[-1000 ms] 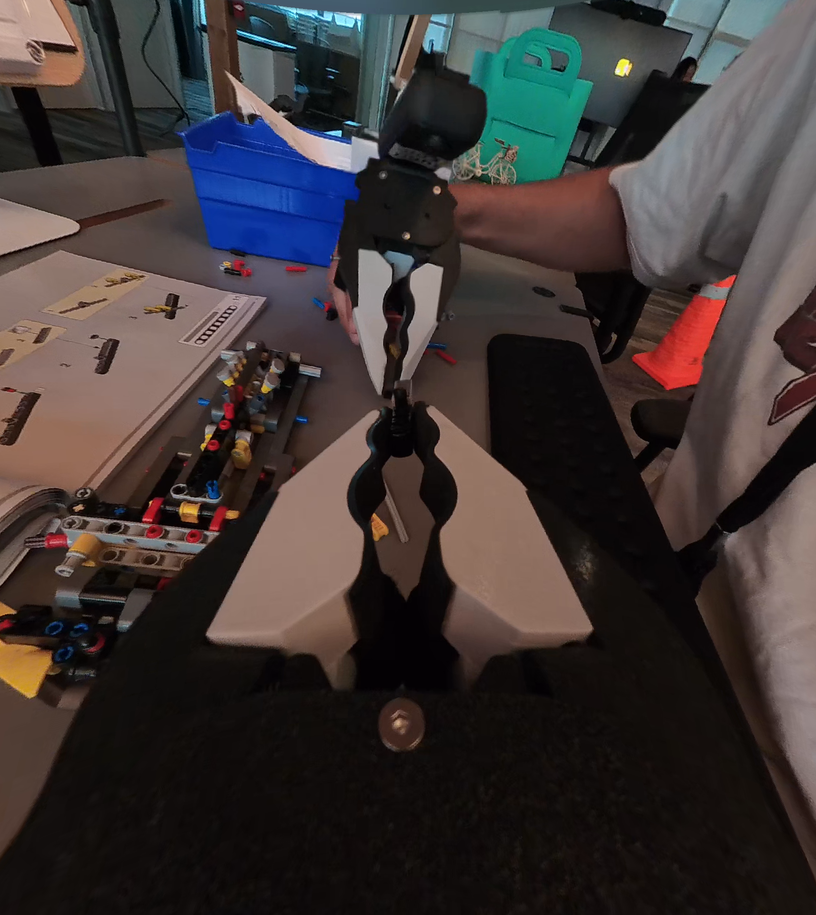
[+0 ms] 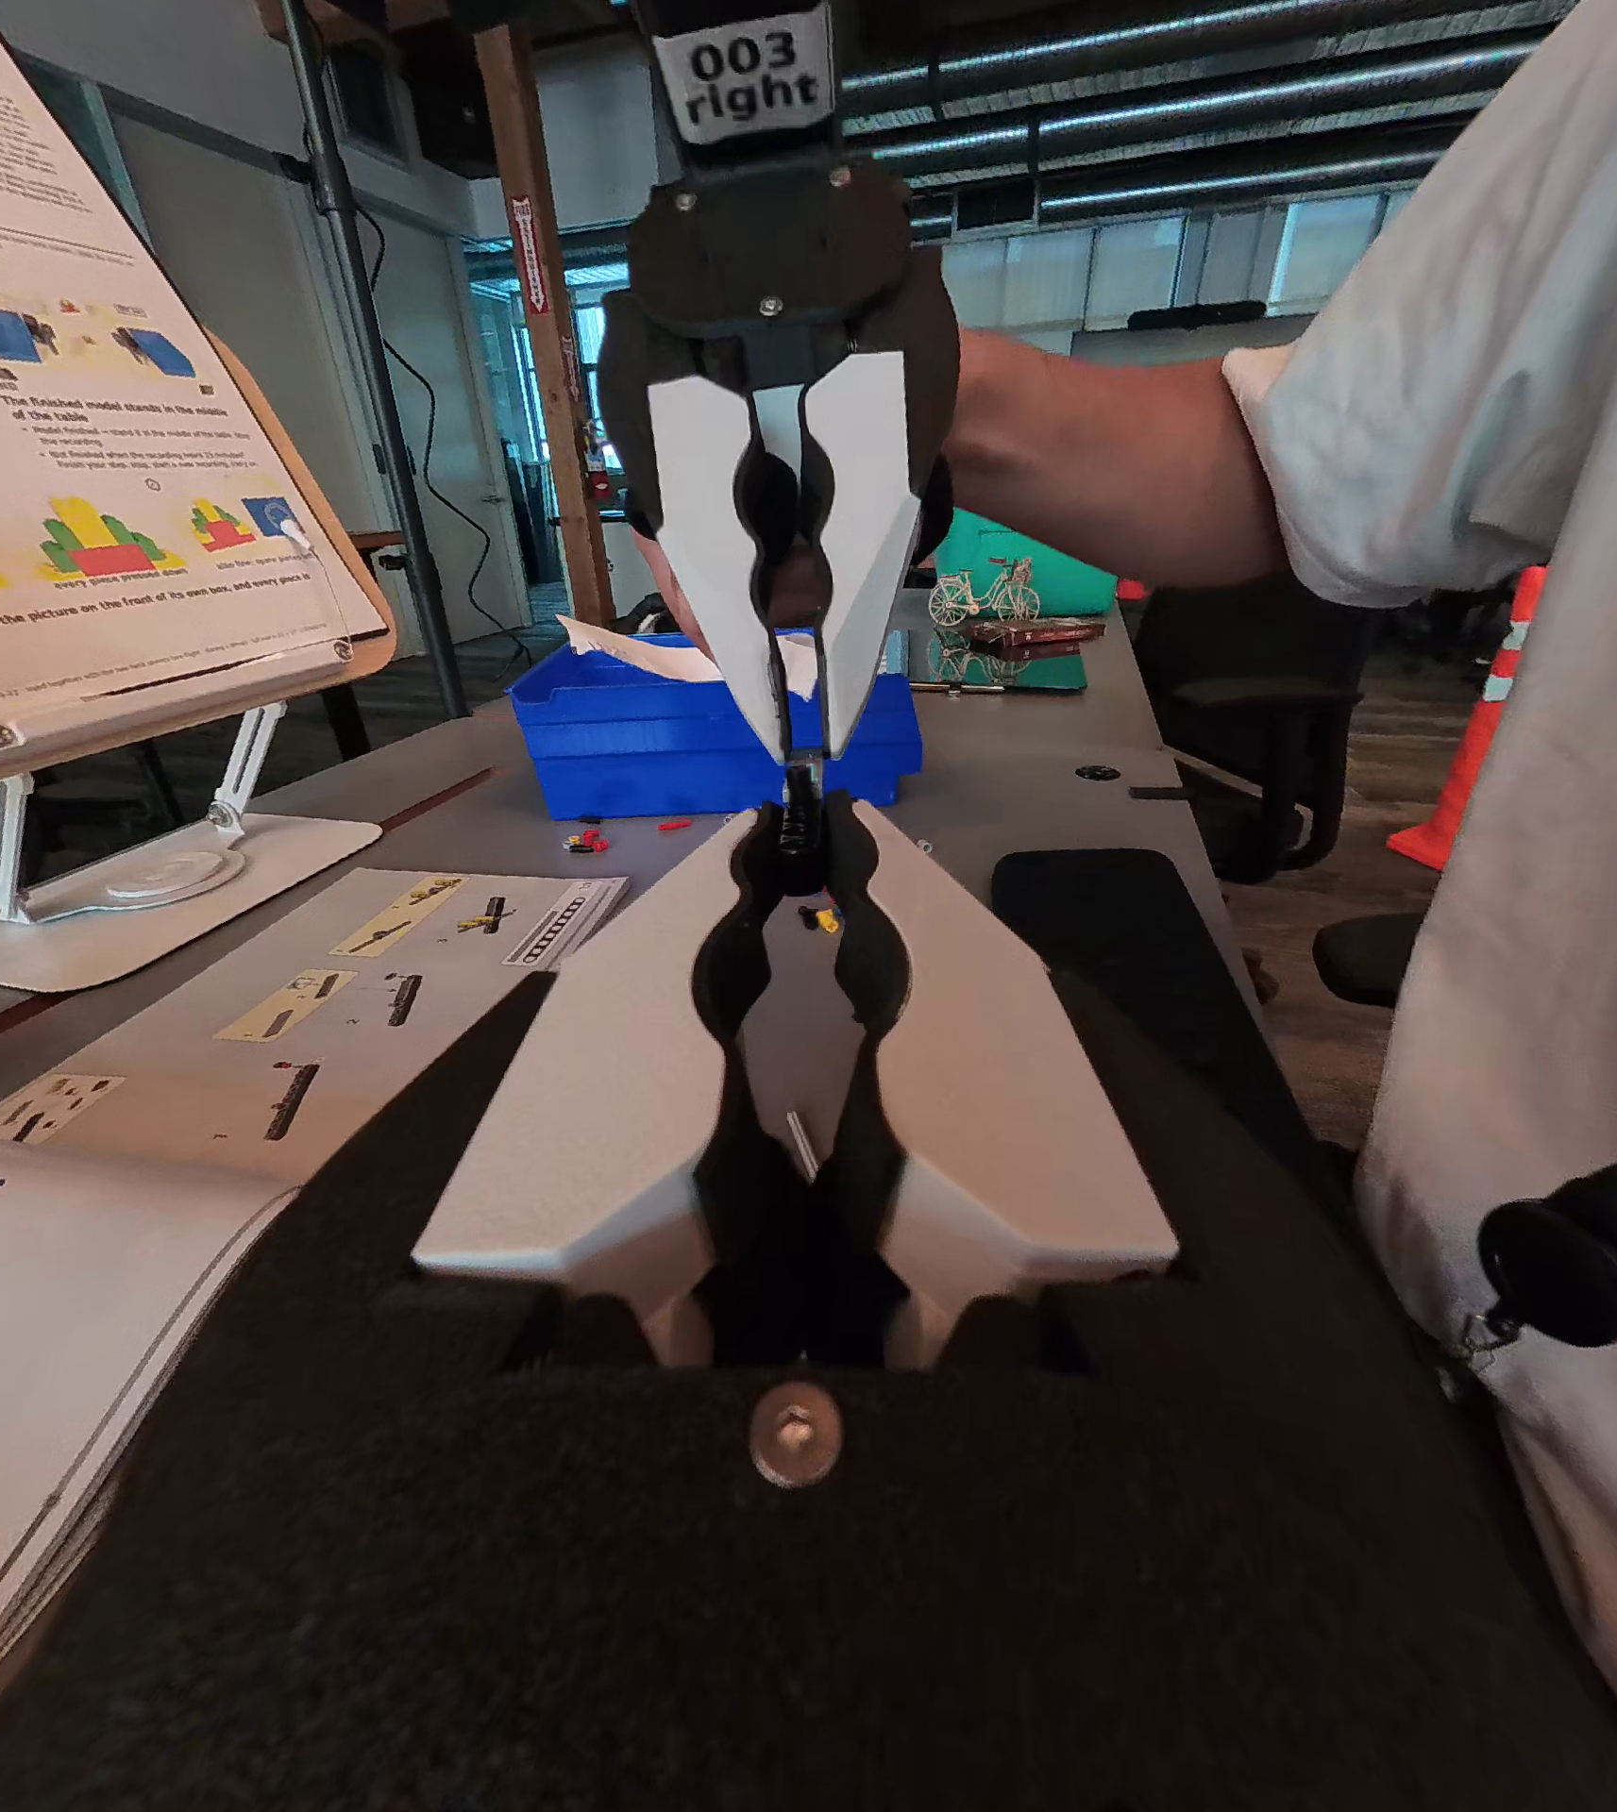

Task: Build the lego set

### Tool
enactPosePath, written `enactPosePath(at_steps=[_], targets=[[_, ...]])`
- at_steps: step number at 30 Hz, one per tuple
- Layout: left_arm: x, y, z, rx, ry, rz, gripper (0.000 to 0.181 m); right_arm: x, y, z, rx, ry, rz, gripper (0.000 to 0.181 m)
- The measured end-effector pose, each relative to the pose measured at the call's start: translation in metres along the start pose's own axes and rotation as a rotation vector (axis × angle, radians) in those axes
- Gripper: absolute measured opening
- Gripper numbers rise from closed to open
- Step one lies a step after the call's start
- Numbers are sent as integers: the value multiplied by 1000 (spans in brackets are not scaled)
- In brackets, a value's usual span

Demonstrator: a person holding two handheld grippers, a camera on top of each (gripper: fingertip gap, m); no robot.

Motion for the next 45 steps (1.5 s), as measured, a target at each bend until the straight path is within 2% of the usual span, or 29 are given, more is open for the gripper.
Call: enactPosePath(at_steps=[16, 20, 23, 26, 32, 35, 37, 41, 43, 45], targets=[[-1, 2, 0, -20, -7, -13, 6, 5, 2, 2, 12, 45, -59, 8], [-3, 4, -2, -42, -5, 11, 6, 6, 3, 6, 32, 49, -29, 7], [-5, 7, -6, -93, -13, 47, 6, 6, 1, 10, 104, 58, 63, 8], [-9, 12, -11, -185, -26, 107, 6, 8, -2, 14, 213, 53, 221, 7], [-14, 18, -25, -478, -96, 161, 7, 33, -12, 15, 434, 60, 554, 7], [-18, 14, -31, -464, -49, 91, 6, 48, -20, 14, 494, 26, 644, 7], [-23, 10, -28, -413, -15, 19, 6, 53, -33, 16, 490, -87, 595, 7], [-38, -29, -28, -147, 180, -397, 6, 60, -59, 11, 477, -314, 466, 7], [-43, -48, -27, -43, 204, -534, 6, 65, -66, 7, 477, -378, 463, 7], [-43, -61, -28, 13, 225, -612, 6, 71, -71, 5, 480, -424, 481, 6]])
Point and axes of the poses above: each gripper's, where its closed fingertips meet, x out along the fingers, y out of its top, z = x × y across the jaws, the point moved 6 cm from there along -x, back along the fingers, and after that the axes turned 14 degrees about -x, right-handed, at the moved point
